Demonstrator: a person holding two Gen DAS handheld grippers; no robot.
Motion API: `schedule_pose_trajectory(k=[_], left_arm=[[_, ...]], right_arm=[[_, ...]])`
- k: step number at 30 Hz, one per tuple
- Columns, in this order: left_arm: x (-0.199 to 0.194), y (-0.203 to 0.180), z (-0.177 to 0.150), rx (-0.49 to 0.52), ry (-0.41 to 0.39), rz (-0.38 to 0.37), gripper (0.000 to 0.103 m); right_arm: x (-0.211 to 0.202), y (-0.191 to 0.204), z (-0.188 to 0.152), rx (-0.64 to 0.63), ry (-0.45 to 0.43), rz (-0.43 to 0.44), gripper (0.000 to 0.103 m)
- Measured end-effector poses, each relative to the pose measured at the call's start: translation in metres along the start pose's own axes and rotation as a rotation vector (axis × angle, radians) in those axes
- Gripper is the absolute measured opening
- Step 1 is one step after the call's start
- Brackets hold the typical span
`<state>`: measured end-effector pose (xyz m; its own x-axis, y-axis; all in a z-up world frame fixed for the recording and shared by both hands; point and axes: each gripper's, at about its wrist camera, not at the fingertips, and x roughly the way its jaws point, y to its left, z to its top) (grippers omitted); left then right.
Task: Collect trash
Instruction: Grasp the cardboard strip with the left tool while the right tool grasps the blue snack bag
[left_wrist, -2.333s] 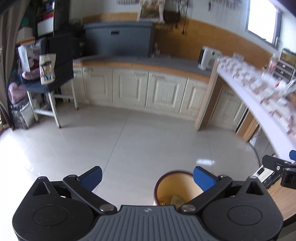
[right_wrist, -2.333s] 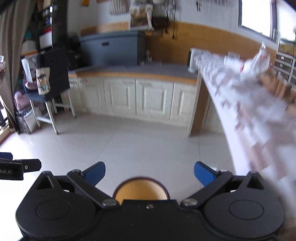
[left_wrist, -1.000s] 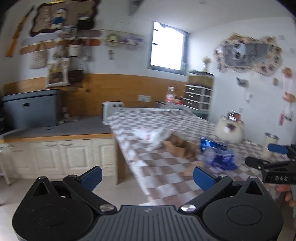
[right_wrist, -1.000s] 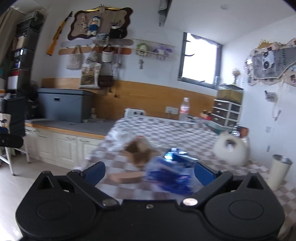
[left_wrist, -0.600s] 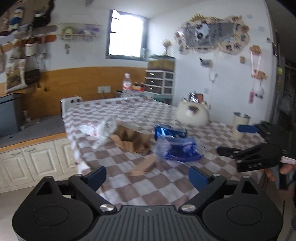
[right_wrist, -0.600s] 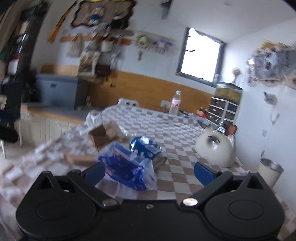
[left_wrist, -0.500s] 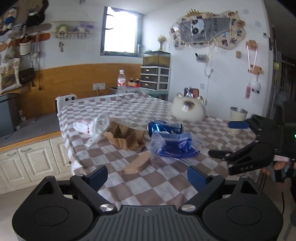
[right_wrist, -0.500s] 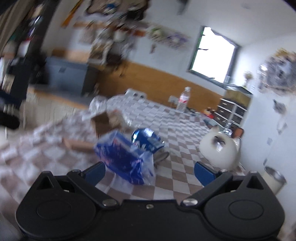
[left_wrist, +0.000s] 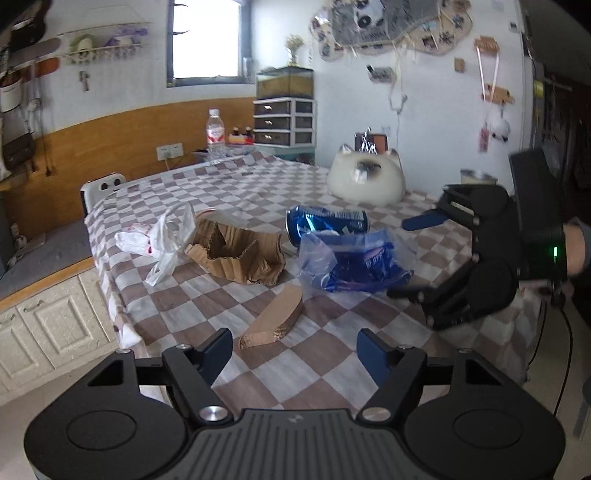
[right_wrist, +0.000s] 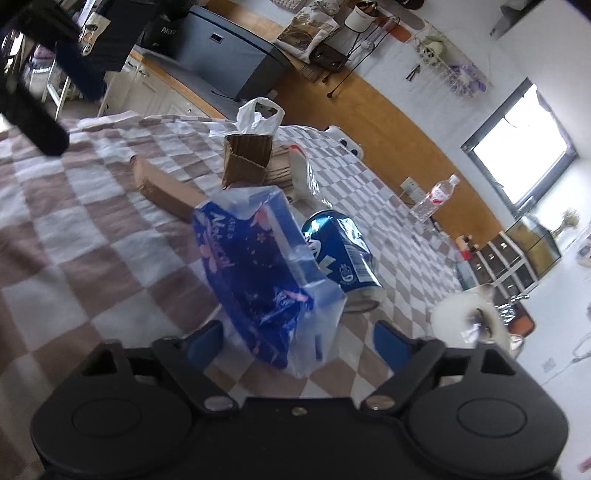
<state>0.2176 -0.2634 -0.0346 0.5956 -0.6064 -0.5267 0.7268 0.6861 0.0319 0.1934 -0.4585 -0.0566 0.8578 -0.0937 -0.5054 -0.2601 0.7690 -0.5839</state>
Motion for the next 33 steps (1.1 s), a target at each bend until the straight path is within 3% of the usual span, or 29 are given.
schedule_pose_trajectory(k=[5,14,18,20,25,33], left_arm=[[0.026,0.006,0.007,0.067,0.045,-0.017,0.068],[0.077,0.017,0.019,0.074,0.094,-0.037,0.06],[0.093,0.018,0.02,0.058,0.111,-0.036,0.054],[0.095,0.018,0.021,0.041,0.107,-0.026,0.041],[0.089,0.011,0.02,0.028,0.102,-0.001,0.028],[0.061,0.011,0.015,-0.068,0.044,0.054,0.027]], right_arm=[[0.014,-0.013,0.001,0.124,-0.005,0.072,0.058],[0.012,-0.024,-0.004,0.345,-0.039,0.117,0.032],[0.008,-0.025,-0.004,0.404,-0.032,0.117,0.027],[0.005,-0.025,-0.004,0.437,-0.029,0.109,0.025],[-0.002,-0.025,-0.008,0.543,-0.026,0.07,0.022],[-0.018,-0.011,-0.009,0.678,-0.025,0.06,0.019]])
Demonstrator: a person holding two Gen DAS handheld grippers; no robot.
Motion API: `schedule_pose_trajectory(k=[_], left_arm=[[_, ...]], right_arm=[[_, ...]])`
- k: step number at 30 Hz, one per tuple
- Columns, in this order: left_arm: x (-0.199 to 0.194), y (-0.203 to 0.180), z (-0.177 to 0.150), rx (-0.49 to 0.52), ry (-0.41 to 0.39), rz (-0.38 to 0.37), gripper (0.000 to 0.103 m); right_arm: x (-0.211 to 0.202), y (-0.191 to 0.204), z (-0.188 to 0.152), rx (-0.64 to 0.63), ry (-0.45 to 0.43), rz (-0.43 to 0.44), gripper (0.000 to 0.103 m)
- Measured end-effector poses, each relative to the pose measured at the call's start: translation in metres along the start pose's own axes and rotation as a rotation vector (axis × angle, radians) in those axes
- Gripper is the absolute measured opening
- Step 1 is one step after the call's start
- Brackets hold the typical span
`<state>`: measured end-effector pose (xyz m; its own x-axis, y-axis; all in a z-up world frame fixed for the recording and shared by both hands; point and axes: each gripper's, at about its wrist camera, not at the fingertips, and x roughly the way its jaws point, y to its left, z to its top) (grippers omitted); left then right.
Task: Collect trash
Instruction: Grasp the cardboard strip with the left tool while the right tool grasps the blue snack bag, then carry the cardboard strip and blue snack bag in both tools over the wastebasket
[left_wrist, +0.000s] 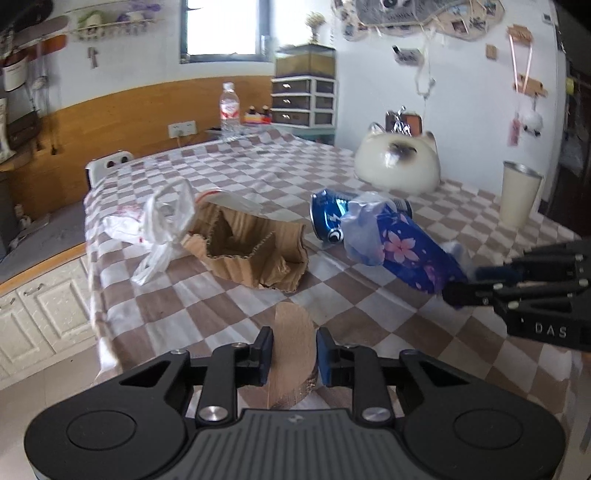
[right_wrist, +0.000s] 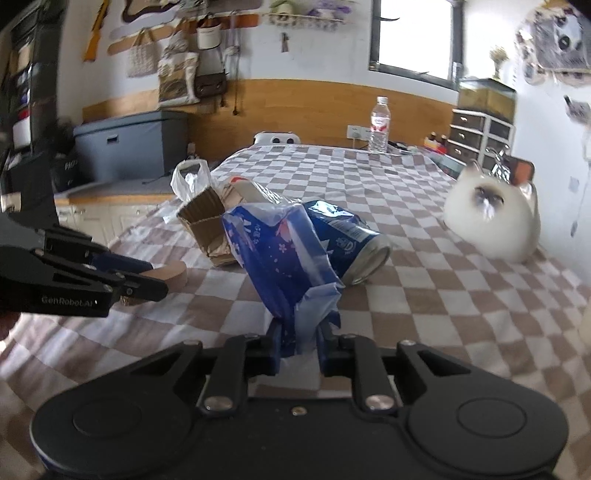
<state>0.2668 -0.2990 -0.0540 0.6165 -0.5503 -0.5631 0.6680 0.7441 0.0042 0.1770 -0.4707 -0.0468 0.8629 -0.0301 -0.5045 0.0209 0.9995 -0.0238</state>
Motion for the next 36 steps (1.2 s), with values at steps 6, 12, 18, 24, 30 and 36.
schedule_pose_trajectory(k=[6,12,18,24,30,36], left_arm=[[-0.028,0.001,-0.005,-0.069,-0.064,0.04,0.027],[-0.056,0.006,-0.012,-0.113,-0.105,0.073,0.027],[-0.086,0.019,-0.018,-0.154,-0.155,0.095,0.027],[-0.111,0.036,-0.026,-0.18,-0.185,0.108,0.027],[-0.136,0.061,-0.04,-0.215,-0.203,0.142,0.027],[-0.158,0.092,-0.059,-0.258,-0.203,0.186,0.027]], right_arm=[[-0.019,0.015,0.001,0.059,-0.037,-0.002,0.018],[-0.037,0.033,0.005,0.103,-0.078,-0.014,0.018],[-0.047,0.05,0.006,0.134,-0.094,-0.04,0.018],[-0.053,0.07,0.008,0.143,-0.104,-0.04,0.018],[-0.053,0.097,0.012,0.13,-0.111,-0.017,0.018],[-0.044,0.134,0.015,0.094,-0.097,0.027,0.018]])
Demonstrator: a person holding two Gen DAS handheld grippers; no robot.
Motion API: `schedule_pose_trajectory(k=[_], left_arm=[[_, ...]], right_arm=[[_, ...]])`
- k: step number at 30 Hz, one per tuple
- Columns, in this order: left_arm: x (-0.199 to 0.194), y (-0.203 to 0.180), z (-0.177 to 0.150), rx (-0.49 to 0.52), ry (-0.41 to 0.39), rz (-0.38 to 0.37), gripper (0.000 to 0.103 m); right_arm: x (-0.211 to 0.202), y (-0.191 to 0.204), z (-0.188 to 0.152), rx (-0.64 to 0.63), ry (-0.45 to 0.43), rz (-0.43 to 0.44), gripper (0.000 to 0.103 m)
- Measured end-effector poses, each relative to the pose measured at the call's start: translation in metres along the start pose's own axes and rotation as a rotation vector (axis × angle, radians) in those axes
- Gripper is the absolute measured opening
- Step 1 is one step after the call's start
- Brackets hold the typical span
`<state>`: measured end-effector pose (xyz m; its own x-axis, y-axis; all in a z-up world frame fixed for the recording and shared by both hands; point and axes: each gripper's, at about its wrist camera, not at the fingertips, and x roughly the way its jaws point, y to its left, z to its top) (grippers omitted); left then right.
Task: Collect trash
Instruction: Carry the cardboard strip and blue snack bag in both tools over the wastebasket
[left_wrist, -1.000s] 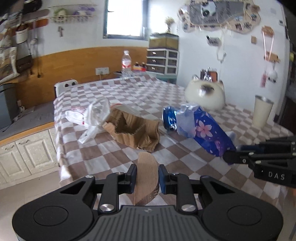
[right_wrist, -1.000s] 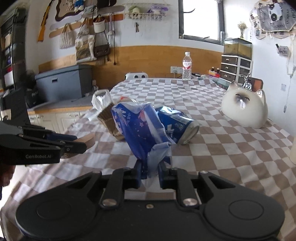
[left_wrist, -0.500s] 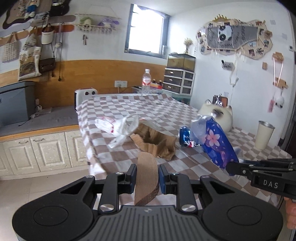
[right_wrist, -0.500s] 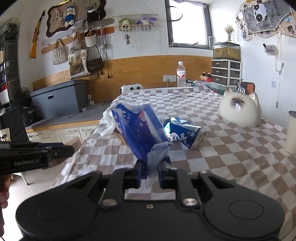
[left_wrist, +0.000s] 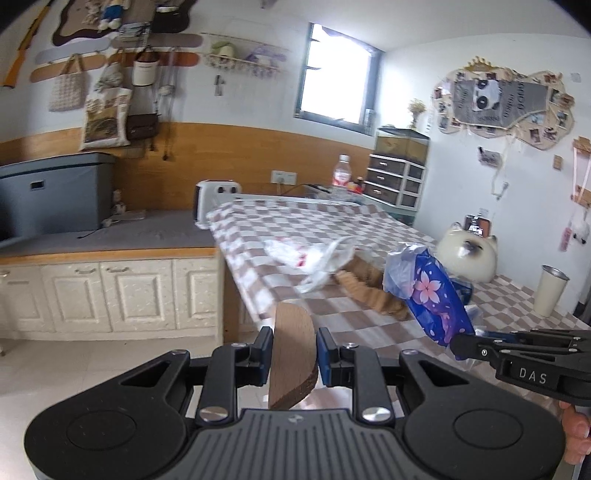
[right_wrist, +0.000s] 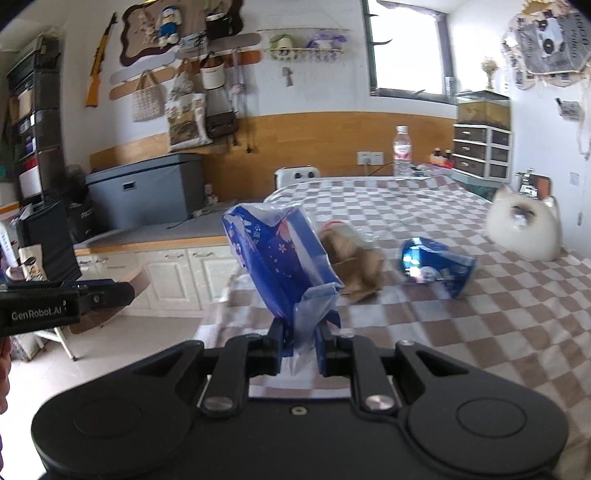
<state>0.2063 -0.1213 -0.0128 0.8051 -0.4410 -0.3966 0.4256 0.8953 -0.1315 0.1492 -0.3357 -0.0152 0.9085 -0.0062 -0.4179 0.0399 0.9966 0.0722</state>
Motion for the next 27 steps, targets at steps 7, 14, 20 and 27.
schedule_pose_trajectory(k=[7,14,20,27], left_arm=[[-0.016,0.043,-0.009,-0.048,0.003,0.06,0.027],[-0.022,0.085,-0.028,-0.098,0.039,0.116,0.027],[-0.017,0.118,-0.049,-0.148,0.086,0.153,0.027],[-0.001,0.151,-0.082,-0.203,0.165,0.182,0.027]], right_arm=[[0.016,0.043,-0.007,-0.017,0.034,0.06,0.018],[0.038,0.086,-0.019,-0.027,0.081,0.129,0.018],[0.061,0.124,-0.036,-0.043,0.143,0.173,0.018],[0.097,0.156,-0.068,-0.057,0.244,0.211,0.018]])
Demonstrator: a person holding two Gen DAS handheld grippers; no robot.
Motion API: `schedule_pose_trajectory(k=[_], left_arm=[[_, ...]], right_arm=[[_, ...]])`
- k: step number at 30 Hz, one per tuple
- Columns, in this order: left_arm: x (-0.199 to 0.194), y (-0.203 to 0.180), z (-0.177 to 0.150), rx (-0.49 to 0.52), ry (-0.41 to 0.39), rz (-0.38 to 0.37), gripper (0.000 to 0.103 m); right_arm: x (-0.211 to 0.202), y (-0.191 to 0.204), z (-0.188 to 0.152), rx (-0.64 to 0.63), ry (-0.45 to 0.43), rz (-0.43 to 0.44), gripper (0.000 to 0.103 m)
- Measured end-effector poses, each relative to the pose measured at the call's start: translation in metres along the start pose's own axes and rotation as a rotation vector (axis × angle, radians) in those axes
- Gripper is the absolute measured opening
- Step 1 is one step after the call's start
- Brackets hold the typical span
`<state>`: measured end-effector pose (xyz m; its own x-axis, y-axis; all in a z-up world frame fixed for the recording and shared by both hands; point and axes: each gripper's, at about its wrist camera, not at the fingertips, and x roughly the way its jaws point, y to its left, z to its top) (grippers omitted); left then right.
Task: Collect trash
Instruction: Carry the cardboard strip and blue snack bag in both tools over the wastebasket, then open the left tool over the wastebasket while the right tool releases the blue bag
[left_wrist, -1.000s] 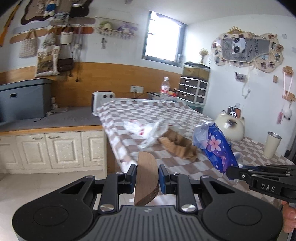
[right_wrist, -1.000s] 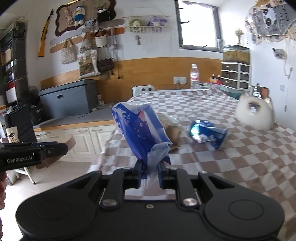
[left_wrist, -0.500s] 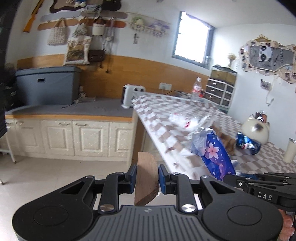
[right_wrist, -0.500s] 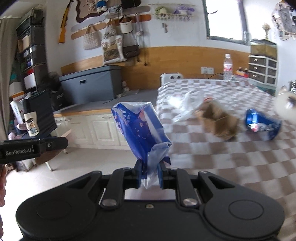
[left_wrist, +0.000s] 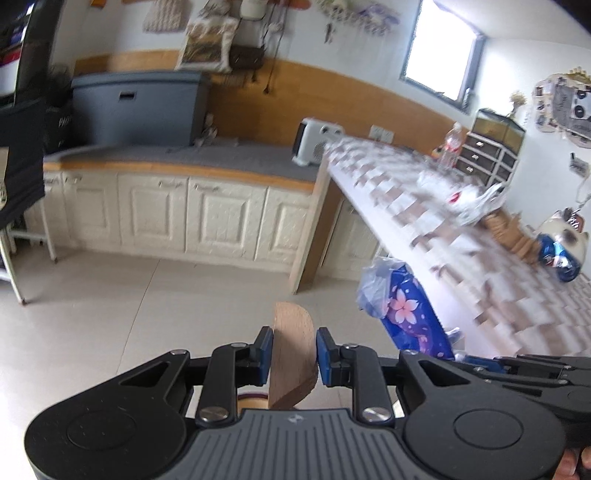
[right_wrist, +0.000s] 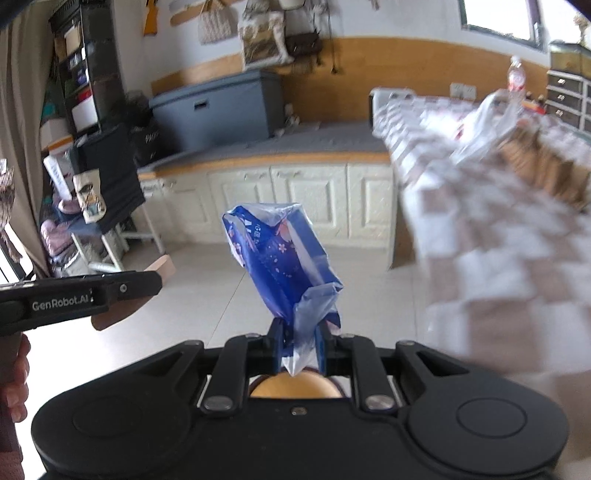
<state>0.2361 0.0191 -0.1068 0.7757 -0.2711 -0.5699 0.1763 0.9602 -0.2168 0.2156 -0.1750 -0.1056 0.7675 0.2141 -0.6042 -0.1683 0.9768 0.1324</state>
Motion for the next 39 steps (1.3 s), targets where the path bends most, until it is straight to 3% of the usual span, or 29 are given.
schedule_pose_trajectory(k=[12,29,39], left_arm=[[0.07,0.049,-0.049,-0.061,0.174,0.053,0.027],[0.211,0.087,-0.124,-0.074,0.46,0.061,0.027],[0.284,0.095,-0.164,-0.071,0.633,0.039,0.027]], right_arm=[[0.096,0.016,-0.043,0.013,0.173,0.008,0.018],[0.23,-0.029,-0.118,0.14,0.414,-0.049,0.018],[0.281,-0.036,-0.147,0.172,0.532,-0.048,0.019]])
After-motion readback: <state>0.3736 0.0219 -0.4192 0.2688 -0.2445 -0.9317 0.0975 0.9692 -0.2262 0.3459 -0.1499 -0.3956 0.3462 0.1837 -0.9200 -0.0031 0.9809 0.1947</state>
